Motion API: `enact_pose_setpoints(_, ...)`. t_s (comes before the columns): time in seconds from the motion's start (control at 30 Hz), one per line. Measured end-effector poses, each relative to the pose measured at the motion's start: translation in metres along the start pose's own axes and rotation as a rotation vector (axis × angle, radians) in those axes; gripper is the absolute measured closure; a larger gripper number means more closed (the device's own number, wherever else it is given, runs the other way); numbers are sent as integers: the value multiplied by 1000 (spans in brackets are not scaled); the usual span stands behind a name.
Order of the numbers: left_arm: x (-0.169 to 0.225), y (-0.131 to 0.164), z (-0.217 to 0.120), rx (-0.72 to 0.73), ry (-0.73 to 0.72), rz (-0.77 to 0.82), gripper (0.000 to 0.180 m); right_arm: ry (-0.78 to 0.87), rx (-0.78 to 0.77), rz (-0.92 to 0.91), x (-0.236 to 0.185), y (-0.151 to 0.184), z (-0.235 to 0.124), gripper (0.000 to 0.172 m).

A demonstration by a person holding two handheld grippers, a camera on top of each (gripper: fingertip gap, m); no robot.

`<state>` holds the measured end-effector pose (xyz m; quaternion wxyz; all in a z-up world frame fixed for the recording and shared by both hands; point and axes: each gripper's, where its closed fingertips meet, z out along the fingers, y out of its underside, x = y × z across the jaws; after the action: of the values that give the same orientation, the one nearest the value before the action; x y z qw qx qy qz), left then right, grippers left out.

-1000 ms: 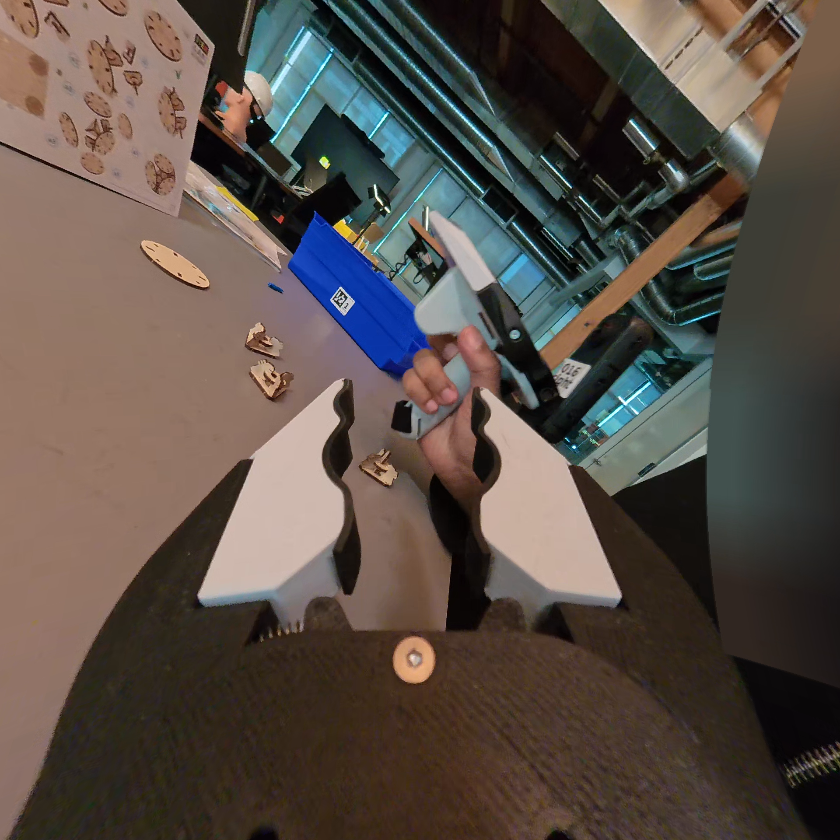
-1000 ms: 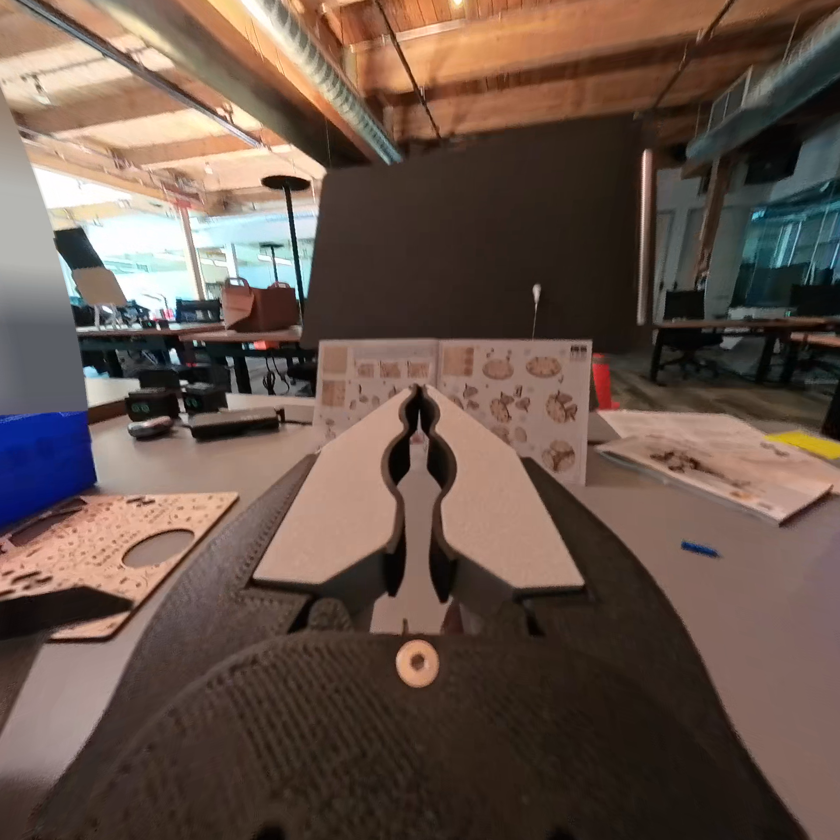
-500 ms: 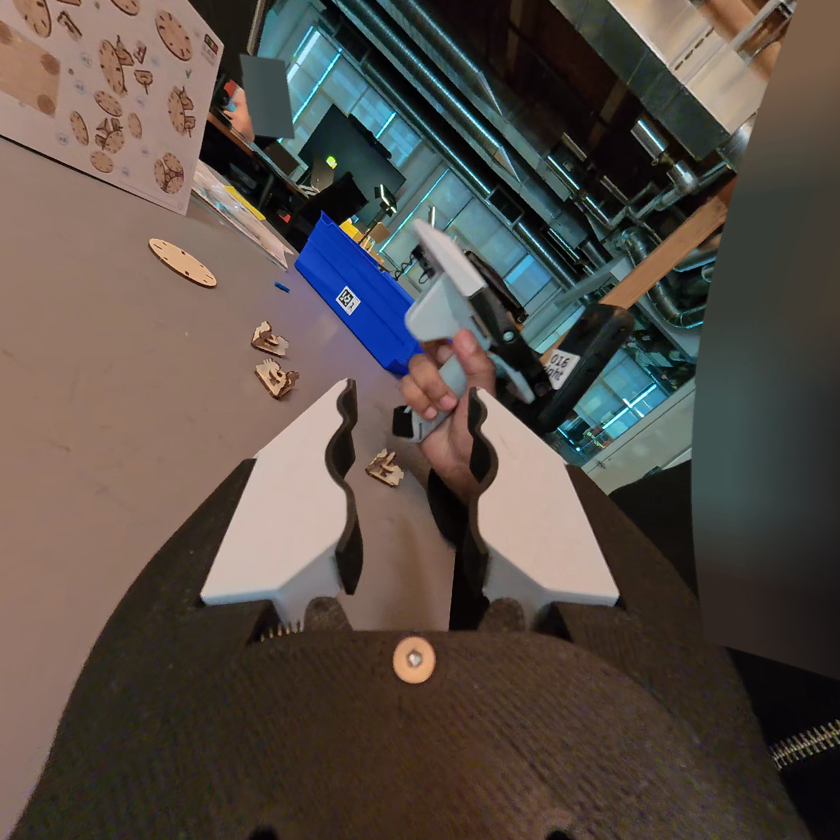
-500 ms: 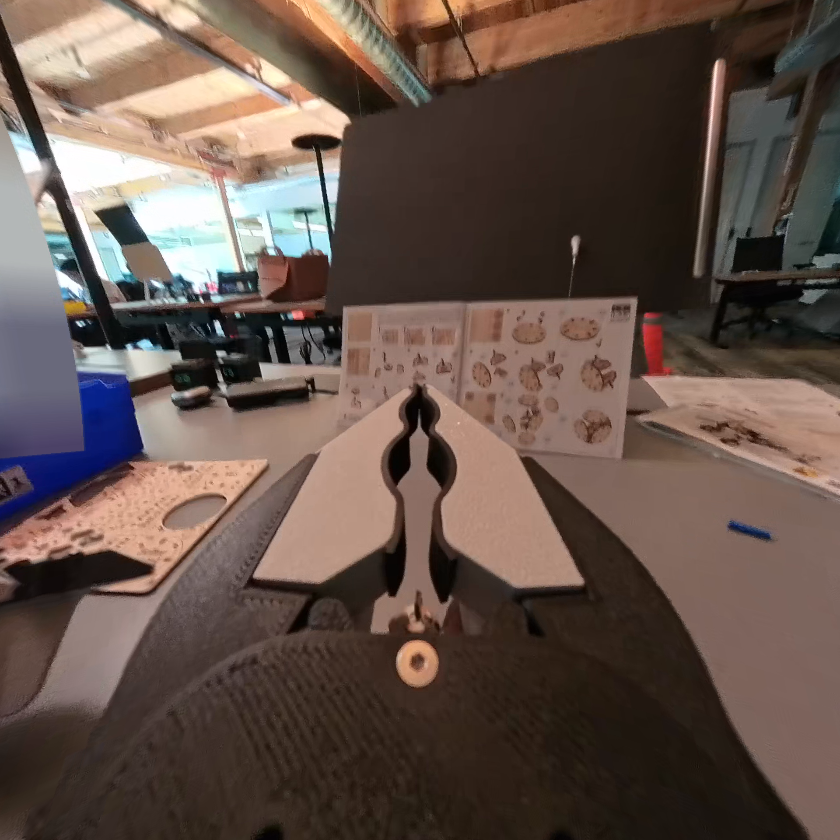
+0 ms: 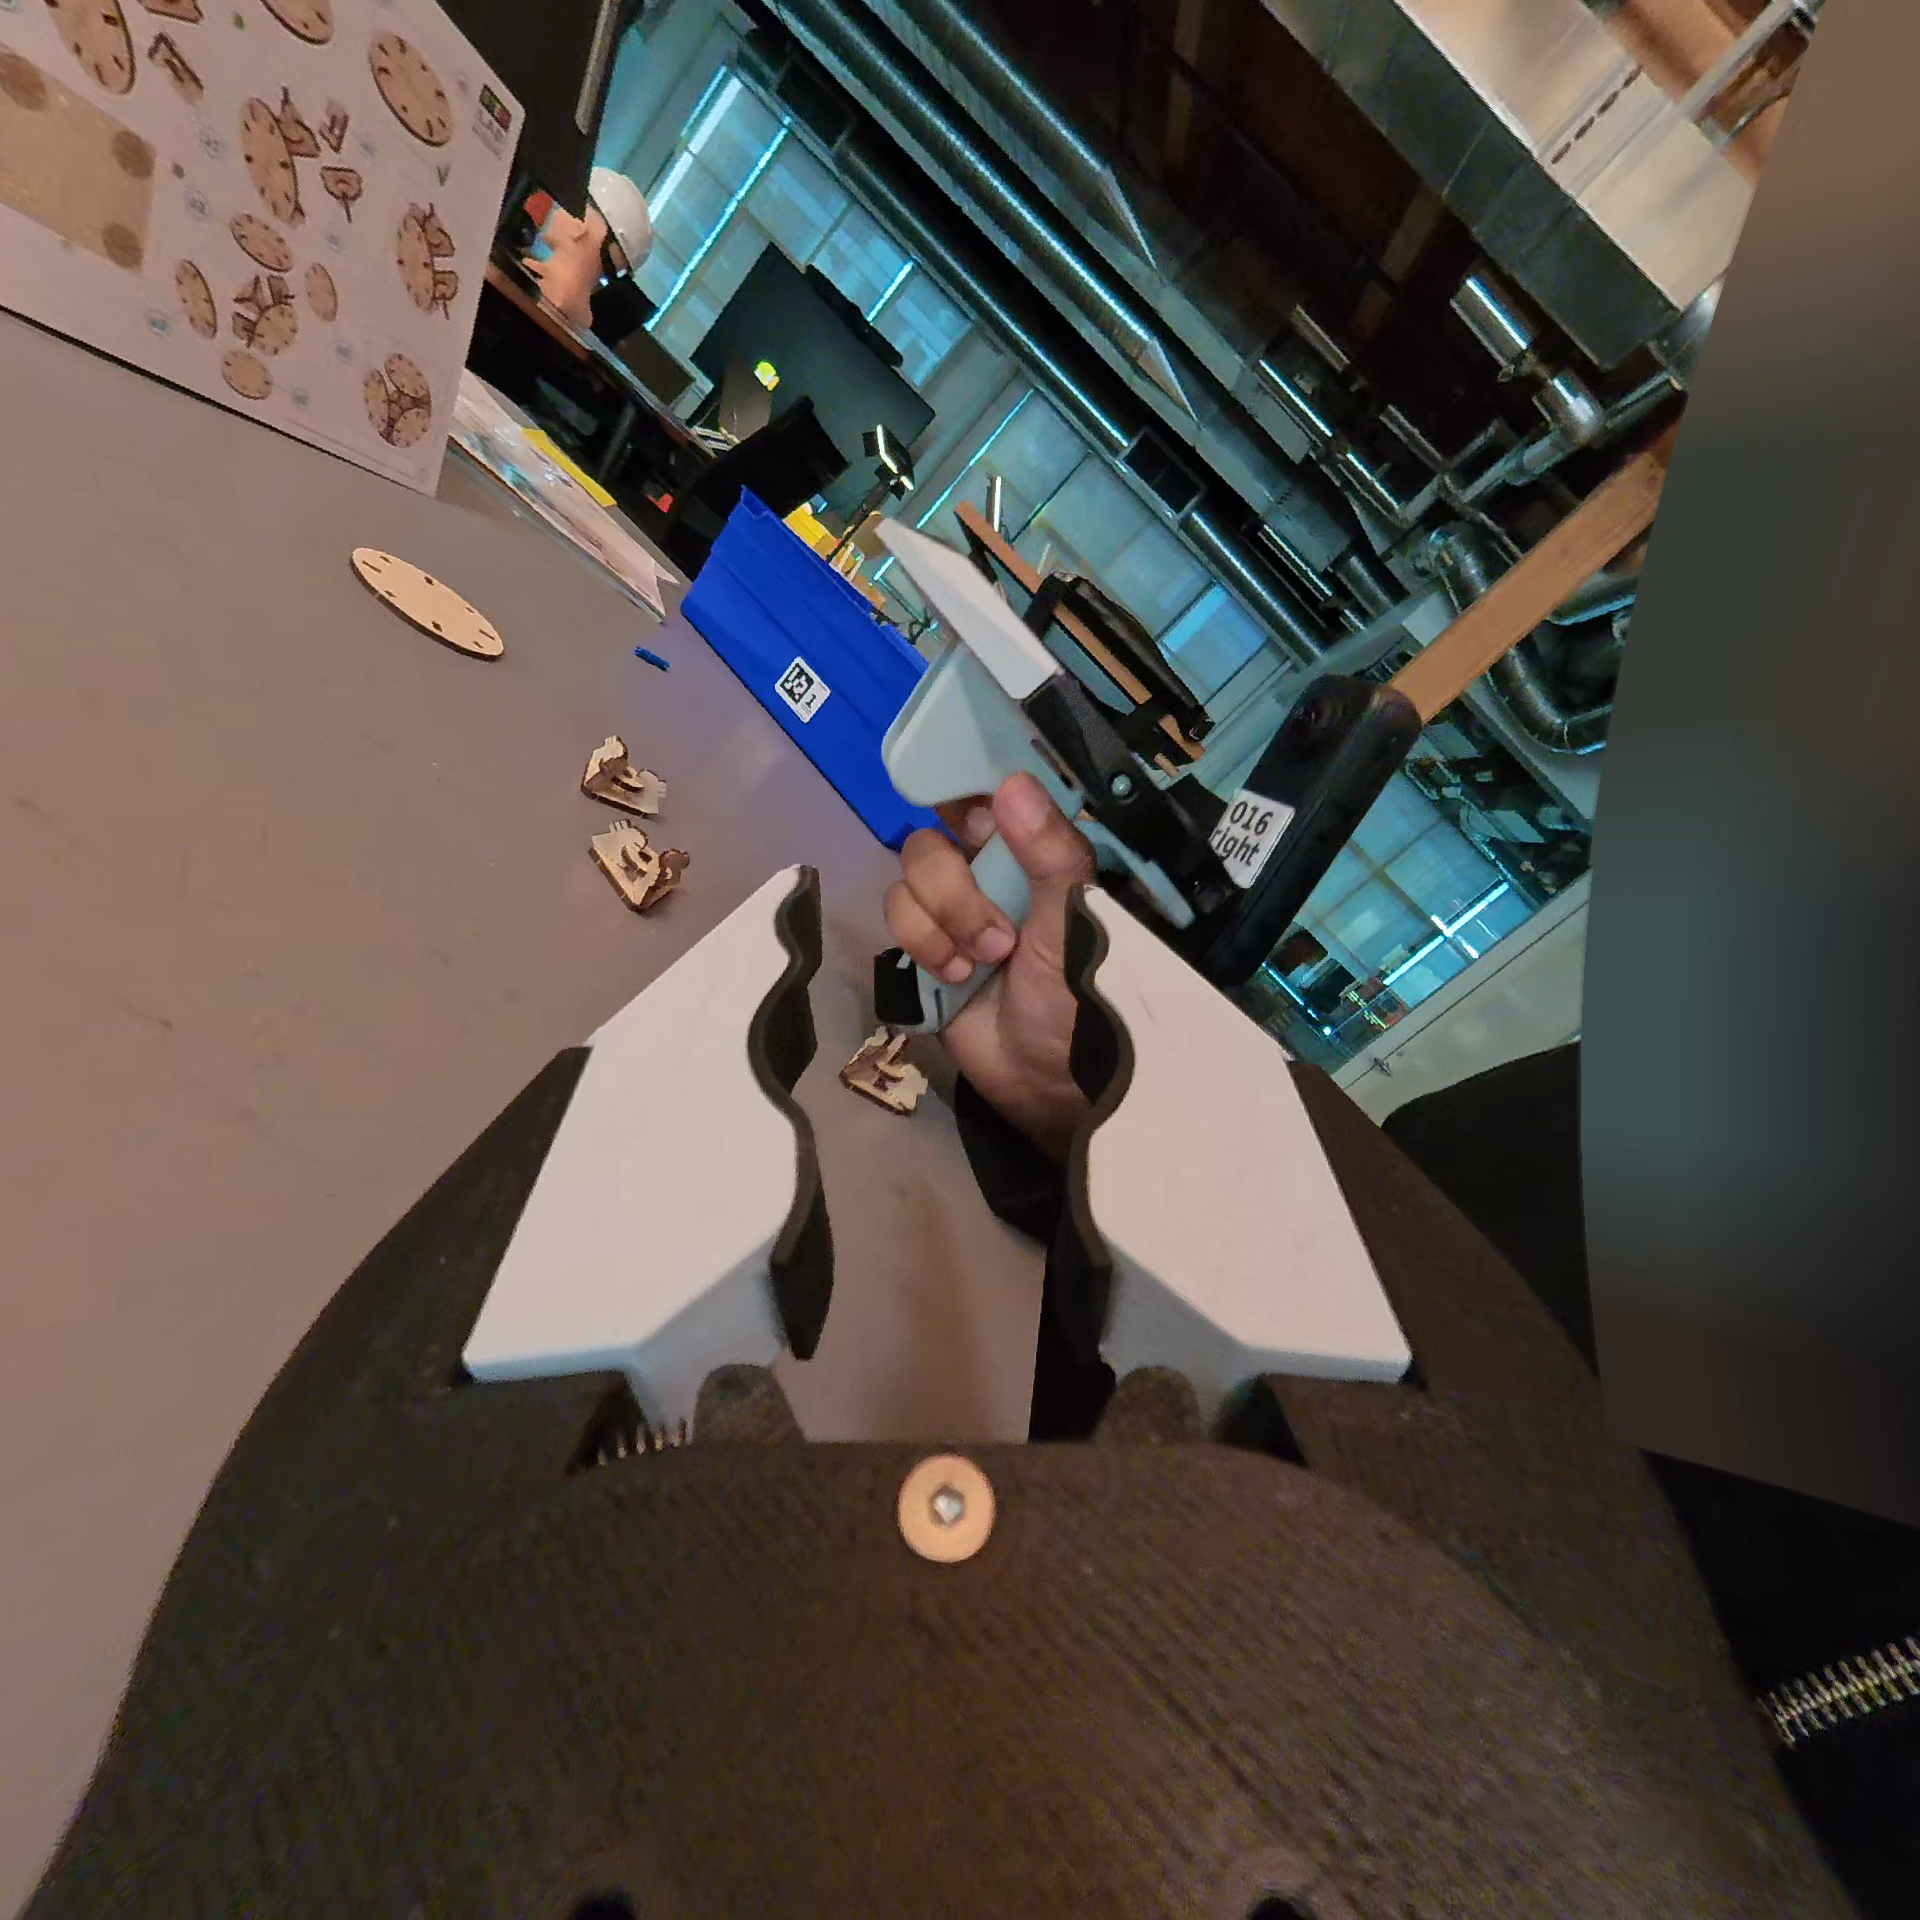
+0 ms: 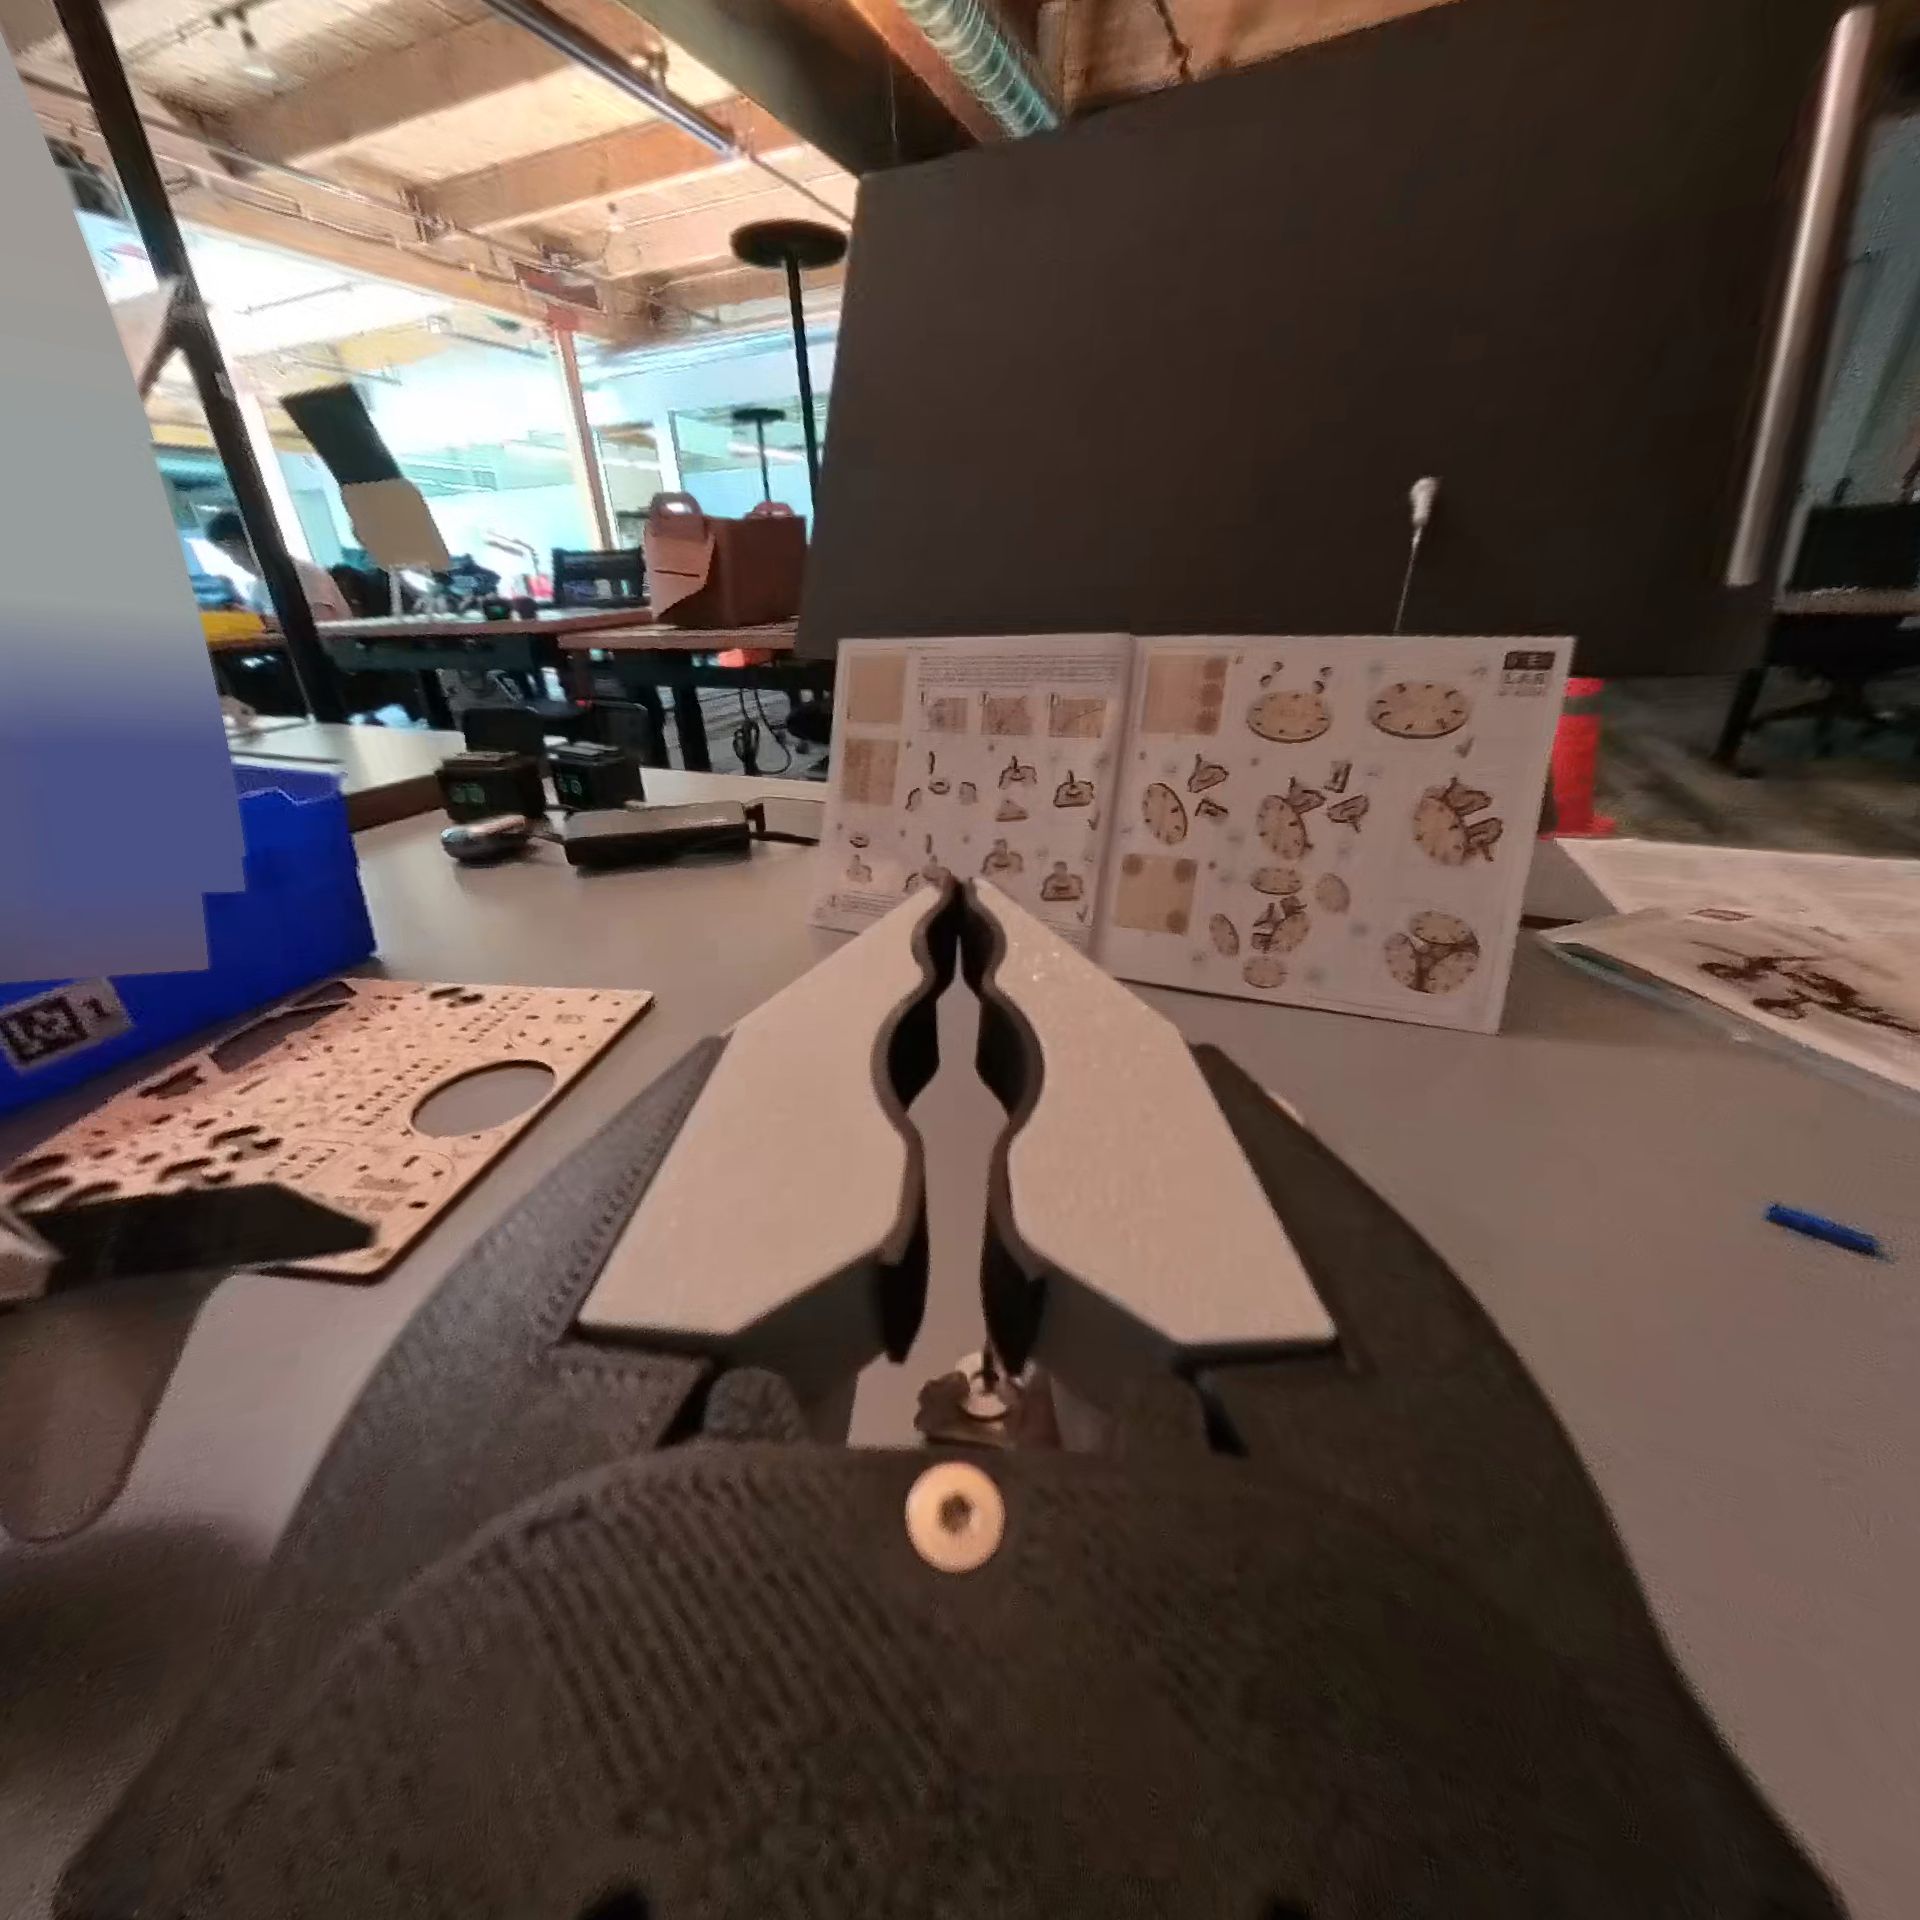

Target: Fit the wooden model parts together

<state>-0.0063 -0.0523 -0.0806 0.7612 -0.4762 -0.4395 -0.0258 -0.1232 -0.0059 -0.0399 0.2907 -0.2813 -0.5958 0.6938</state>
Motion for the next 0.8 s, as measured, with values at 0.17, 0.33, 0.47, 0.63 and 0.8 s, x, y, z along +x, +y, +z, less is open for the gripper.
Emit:
enact_pose_setpoints(0.17, 0, 0, 0, -2, -2, 0, 135, 4, 18, -8, -5, -6, 1, 172)
enact_pose_setpoints(0.33, 0, 0, 0, 1, 0, -2, 135, -3, 25, 4, 0, -12, 0, 172)
enact_pose_setpoints(0.47, -1, 0, 0, 3, -7, -3, 136, -5, -22, -8, -3, 6, 0, 172)
enact_pose_setpoints(0.63, -1, 0, 0, 4, -5, -6, 136, 10, 34, -19, 5, -13, -5, 172)
enact_pose_setpoints(0.8, -2, 0, 0, -2, -9, -10, 136, -98, -61, -84, -7, -21, -15, 172)
